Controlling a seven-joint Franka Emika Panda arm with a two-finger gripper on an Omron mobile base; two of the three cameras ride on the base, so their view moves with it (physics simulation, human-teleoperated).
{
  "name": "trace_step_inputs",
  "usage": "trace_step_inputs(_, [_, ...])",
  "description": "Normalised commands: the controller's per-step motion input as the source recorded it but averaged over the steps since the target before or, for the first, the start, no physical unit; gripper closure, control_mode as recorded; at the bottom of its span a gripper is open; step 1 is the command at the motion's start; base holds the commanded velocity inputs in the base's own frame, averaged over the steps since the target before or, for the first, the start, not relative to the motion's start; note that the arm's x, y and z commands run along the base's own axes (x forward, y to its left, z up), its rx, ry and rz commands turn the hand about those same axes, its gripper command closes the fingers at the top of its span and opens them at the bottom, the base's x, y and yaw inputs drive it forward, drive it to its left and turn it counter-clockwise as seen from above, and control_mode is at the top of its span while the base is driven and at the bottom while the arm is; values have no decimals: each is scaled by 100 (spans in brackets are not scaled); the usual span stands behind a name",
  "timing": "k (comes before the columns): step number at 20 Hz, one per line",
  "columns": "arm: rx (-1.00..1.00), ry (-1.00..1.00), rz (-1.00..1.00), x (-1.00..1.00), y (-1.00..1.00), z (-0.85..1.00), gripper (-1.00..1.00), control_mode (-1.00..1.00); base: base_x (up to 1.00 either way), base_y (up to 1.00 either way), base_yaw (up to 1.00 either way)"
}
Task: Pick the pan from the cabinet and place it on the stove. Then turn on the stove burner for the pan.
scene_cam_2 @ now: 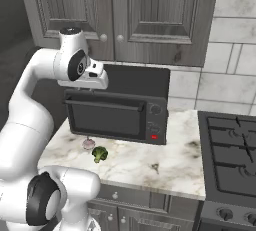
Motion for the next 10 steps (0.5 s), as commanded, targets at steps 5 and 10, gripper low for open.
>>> trace_step_inputs(5, [0,0,0,0,0,0,-100,-100,0,0,0])
trace_step_inputs(10, [-1,-33,0,-20,3,-1,-100,-100,0,0,0])
